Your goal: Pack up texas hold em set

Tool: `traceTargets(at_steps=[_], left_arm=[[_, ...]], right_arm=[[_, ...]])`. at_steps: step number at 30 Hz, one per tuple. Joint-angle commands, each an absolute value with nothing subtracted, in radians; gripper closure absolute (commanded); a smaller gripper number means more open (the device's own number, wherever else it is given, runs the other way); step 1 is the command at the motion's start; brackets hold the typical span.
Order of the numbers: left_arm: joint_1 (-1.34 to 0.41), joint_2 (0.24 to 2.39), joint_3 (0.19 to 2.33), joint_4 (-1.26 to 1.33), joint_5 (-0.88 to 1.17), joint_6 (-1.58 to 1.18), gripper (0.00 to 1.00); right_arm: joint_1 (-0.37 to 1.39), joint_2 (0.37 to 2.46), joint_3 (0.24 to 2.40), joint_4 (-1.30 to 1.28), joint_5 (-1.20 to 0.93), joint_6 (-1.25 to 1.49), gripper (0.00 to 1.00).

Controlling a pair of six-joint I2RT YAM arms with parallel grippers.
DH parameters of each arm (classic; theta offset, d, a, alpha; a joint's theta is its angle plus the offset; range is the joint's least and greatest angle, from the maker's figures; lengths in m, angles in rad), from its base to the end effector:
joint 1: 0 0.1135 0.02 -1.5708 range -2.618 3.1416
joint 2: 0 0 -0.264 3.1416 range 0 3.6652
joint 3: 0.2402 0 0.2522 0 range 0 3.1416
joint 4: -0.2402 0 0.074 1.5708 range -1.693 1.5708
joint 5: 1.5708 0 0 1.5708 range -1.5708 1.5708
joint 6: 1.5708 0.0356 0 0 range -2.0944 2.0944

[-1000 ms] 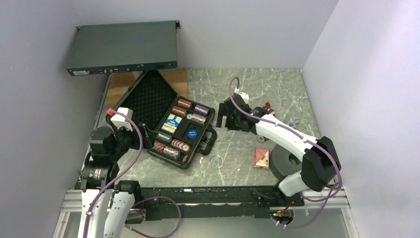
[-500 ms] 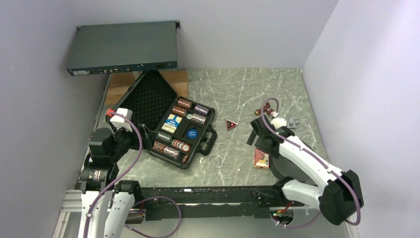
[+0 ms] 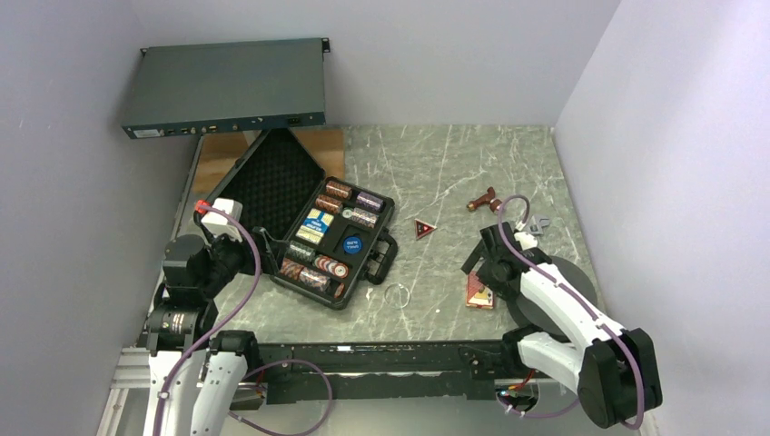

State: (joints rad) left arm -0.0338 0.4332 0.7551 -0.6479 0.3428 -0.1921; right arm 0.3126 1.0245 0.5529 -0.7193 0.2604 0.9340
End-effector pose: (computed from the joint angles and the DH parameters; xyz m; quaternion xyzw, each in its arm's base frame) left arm 0.0952 -0.0152 0.3243 0.0358 0.8059 -0.2024 0.5552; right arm 0.1632 0.0431 0.1806 0.3210 0.9196 0.0058 0.2264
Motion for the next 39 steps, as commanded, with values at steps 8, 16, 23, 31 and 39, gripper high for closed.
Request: traceTargets(at_steps=[8,16,23,31,39], left_arm=[[-0.036,0.426,0.746,-0.611,0.354,-0.182,0.01],[-0.036,0.435,0.746,-0.611,0.354,-0.181,0.01],[-0.036,0.445,0.747,-0.611,0.357,-0.181,0.01],[-0.035,0.454,0.747,-0.611,0.355,-0.182,0.01],[-0.035,0.463,0.749,-0.614,0.349,-0.183,0.01]], right_arm=[[0.285,1.131,0.517,-0.573,0.158,0.843,0.0],[0.285,1.147,0.511,-0.519,0.095,0.786,0.27],[0.286,1.152,0.546,-0.501,0.073,0.755,0.71],[0.288,1.286,0.648,-0.378,-0.033,0.74,0.75],[0.292,1.43,0.764,-0.341,-0.122,0.664,0.63]])
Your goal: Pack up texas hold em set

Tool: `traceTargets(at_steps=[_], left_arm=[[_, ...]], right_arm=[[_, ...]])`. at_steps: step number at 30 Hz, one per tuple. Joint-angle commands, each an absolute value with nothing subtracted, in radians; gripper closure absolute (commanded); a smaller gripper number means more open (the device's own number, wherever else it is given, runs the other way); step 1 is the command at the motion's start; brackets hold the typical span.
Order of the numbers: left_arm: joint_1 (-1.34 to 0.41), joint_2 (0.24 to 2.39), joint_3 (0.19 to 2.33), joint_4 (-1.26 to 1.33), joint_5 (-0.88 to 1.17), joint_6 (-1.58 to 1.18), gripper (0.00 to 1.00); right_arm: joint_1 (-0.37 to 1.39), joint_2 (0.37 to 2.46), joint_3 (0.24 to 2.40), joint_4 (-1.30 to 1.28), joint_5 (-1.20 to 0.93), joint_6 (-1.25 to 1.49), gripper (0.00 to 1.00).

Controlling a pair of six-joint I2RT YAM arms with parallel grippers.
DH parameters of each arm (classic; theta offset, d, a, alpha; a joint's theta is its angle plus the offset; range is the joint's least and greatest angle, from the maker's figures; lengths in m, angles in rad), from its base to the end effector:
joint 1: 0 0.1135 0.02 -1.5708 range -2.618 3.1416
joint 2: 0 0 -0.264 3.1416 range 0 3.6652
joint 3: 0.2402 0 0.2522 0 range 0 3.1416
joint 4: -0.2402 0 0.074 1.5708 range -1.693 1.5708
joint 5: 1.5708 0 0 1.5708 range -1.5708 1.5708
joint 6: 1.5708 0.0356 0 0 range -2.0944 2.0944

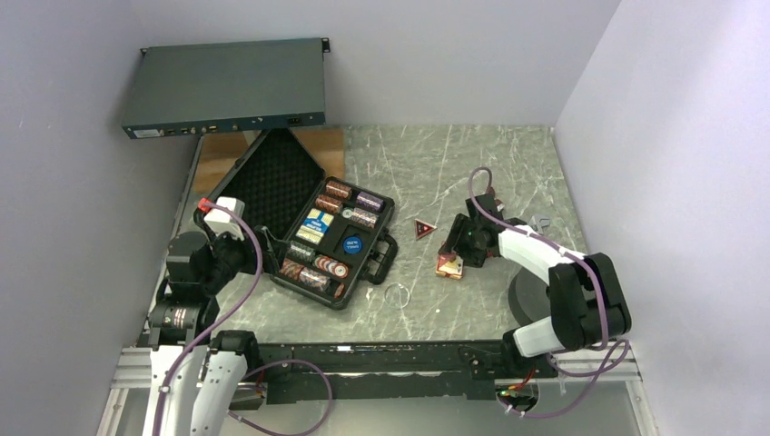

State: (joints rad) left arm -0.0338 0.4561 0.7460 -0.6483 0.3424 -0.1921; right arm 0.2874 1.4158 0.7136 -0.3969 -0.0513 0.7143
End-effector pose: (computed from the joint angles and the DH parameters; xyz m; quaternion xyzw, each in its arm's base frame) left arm 0.1008 -0.0154 0.3196 0.0327 0.8149 -0.2024 0.5421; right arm 0.2438 0.0740 0.1643 0.2001 0.9512 0.1340 0.1929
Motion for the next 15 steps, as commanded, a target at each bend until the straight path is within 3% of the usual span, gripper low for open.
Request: traceTargets(at_steps=[1,4,7,15], left_arm=[[-0.035,0.463,0.749,-0.614,0.348,-0.183,0.01],[-0.037,0.464,0.748,-0.614,0.348,-0.183,0.01],[-0.036,0.469,0.749,-0.614,0.351,-0.182,0.01],[-0.035,0.475,0.75,-0.615,0.351,-0.181,0.01]], right_arm=[[0.295,1.429,0.76,-0.339,-0.126,0.656,0.55],[0.297,1.412,0.746,-0.345,-0.127,0.638,0.3],[0.303,1.39,0.755,-0.382,-0.111,0.618,0.14],[0.313,1.343,0.832,-0.529,-0.03,0.588,0.05]])
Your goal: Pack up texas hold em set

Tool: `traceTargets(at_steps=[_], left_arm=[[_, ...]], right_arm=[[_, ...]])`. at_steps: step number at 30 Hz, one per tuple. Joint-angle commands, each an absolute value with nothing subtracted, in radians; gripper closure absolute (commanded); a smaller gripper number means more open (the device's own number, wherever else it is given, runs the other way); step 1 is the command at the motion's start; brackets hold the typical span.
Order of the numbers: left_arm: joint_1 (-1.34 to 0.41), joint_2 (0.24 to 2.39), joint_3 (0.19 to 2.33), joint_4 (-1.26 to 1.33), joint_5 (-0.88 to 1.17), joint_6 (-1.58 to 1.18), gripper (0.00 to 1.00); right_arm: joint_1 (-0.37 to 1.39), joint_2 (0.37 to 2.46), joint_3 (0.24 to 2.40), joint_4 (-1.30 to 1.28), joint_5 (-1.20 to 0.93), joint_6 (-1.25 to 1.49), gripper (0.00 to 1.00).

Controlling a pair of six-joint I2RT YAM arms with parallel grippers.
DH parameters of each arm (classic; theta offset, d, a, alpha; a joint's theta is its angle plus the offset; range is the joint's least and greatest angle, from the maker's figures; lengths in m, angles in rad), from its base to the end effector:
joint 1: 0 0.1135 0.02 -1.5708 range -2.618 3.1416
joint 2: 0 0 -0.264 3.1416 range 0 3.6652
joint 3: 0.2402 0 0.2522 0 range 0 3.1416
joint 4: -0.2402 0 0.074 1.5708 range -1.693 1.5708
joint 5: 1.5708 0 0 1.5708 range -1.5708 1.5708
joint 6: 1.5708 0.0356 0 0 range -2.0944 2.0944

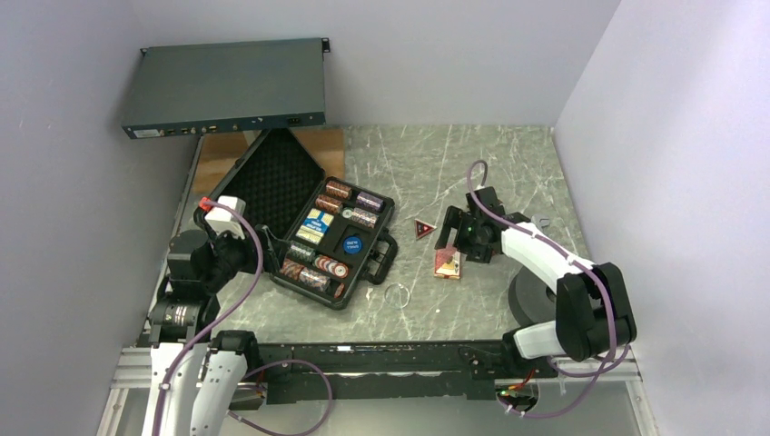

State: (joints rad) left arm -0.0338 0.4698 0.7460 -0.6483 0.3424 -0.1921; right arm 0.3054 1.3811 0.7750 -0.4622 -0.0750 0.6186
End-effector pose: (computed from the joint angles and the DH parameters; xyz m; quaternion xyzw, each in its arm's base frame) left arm 0.1036 -0.0155 0.3184 0.0315 0.8187 -0.2024 0.5365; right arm 0.2457 0.0803 0.1866 0.1418 0.9575 0.1432 0.2062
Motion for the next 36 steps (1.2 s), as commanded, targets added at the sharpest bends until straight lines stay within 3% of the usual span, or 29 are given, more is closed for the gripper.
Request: traceTargets(at_steps=[1,18,28,36], left_arm=[[-0.035,0.473,0.75,-0.615,0.351,-0.181,0.01],[-0.034,0.459,0.749,-0.615,0.348,-0.181,0.01],[-0.035,0.432,0.745,-0.61,0.352,-0.174,0.01],[-0.035,0.439,0.749,-0.621,0.314,-0.177,0.01]], right_arm=[[0.317,1.342,0.835,-0.535,-0.031,0.585,0.05],[0.443,1.451,0.932,-0.658,0.111,0.565,0.09],[0.466,1.487,0.933,-0.646,0.131,0.542,0.0],[0.477,1.539,0.945,-0.637,0.137,0.539,0.05]])
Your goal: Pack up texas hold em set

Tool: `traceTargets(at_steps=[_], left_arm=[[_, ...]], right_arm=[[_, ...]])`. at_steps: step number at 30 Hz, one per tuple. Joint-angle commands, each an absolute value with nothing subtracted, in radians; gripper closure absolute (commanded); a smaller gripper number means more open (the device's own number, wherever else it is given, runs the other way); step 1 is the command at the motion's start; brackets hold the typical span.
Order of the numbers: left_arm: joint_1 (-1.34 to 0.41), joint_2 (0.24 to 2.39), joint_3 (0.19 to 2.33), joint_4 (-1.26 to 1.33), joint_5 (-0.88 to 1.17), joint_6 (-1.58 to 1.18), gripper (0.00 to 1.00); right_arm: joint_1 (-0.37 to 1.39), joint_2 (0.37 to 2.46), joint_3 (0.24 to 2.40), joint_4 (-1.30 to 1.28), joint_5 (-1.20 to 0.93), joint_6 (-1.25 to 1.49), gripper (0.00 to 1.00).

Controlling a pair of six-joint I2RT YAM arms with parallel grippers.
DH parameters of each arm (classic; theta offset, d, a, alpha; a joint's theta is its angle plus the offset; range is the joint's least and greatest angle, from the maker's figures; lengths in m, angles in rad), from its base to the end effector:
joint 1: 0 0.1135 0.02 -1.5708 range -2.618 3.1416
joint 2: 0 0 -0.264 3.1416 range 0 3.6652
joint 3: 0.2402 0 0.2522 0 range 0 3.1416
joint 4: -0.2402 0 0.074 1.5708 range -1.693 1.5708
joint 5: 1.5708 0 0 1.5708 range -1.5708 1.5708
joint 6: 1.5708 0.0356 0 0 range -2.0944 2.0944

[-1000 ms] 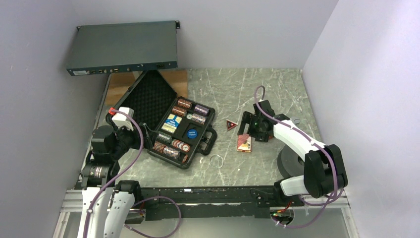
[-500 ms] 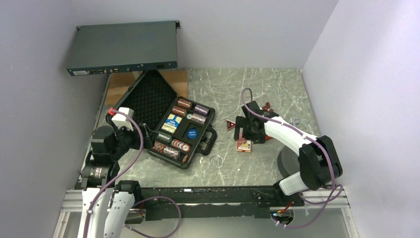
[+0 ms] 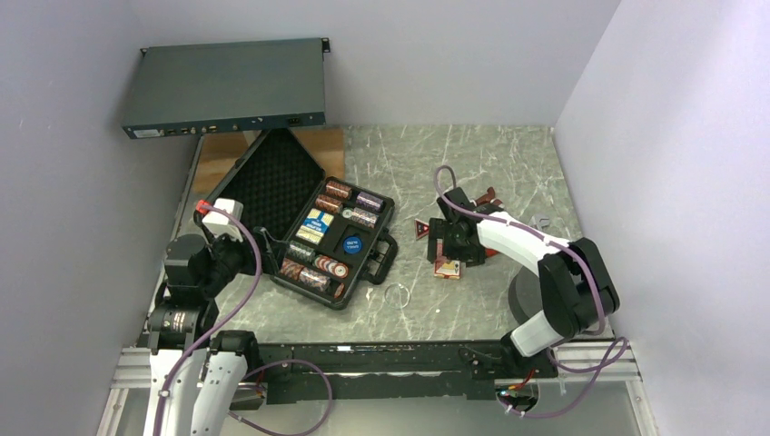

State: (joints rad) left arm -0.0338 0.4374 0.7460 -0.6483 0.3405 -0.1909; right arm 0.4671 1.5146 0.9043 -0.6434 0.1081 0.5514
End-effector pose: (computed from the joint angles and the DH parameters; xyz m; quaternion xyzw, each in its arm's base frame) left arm 0.0970 -0.0152 0.3211 0.0344 0.8098 -0.2013 0.5500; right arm 0.2467 0.1201 0.1819 0.0501 0.9848 0.0303 0.1637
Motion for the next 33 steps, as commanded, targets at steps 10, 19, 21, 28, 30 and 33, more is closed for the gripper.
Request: traceTargets(at_steps=[10,19,21,28,30,33], left_arm=[[-0.034,0.433,0.75,-0.628,0.281,-0.183,0.01],[-0.034,0.405,0.745,-0.625,0.268,-0.186,0.01],[-0.035,0.4,0.743,-0.621,0.273,-0.186,0.01],[-0.035,0.376,0.74,-0.622,0.26,-0.191,0.01],[-0.034,0.37,0.738,-0.618,0.257,-0.192,0.01],[-0.034,0.377,0.739,-0.62,0.259,-0.19,0.01]], right_arm=[[0.514,1.601,0.977,-0.647,0.173,0.554,0.15],[0.538,1.618,0.997,-0.676,0.219,0.583,0.13],[0.538,1.623,0.998,-0.683,0.229,0.594,0.12],[0.538,1.652,0.995,-0.696,0.248,0.616,0.19],[0.538,1.654,1.003,-0.706,0.252,0.614,0.22],[0.538,1.645,1.006,-0.705,0.256,0.604,0.31]])
